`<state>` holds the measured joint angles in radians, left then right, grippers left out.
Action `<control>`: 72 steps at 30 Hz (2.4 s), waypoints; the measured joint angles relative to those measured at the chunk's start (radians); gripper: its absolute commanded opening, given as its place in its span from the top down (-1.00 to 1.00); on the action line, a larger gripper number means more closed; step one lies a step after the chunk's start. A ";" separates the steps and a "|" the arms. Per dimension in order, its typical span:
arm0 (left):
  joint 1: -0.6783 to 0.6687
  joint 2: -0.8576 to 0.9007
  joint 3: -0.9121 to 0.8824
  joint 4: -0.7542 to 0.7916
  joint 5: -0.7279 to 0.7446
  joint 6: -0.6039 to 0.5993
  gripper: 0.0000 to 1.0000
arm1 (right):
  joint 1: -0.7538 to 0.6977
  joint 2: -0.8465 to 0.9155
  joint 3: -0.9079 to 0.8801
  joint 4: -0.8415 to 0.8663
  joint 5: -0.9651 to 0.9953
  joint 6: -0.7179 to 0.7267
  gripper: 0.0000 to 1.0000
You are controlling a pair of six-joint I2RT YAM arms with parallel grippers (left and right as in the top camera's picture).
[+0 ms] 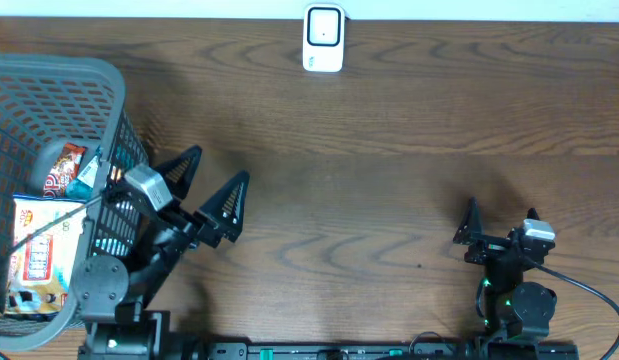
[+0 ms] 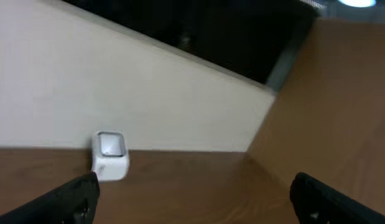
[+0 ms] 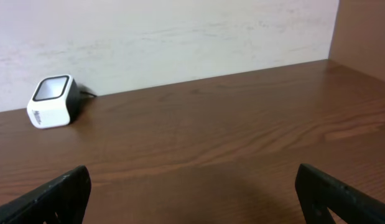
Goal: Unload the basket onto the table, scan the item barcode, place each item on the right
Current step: 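Reach the left gripper into the basket and grasp the snack bag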
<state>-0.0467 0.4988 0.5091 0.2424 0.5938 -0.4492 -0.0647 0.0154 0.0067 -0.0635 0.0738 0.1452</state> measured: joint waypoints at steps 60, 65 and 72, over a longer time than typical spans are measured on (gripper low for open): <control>0.885 0.646 0.616 -0.897 -0.085 -0.235 -0.96 | 0.000 0.000 0.000 0.000 0.002 0.000 -0.98; 0.967 0.774 0.615 -1.110 -0.201 -0.266 -0.96 | 0.000 0.000 0.000 0.000 0.003 0.000 -0.99; 0.969 0.848 0.615 -1.204 -0.541 -0.512 -0.96 | 0.000 0.000 0.000 0.000 0.003 0.000 -0.98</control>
<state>0.9222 1.3464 1.1236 -0.9615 0.0528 -0.9611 -0.0647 0.0158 0.0067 -0.0639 0.0769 0.1448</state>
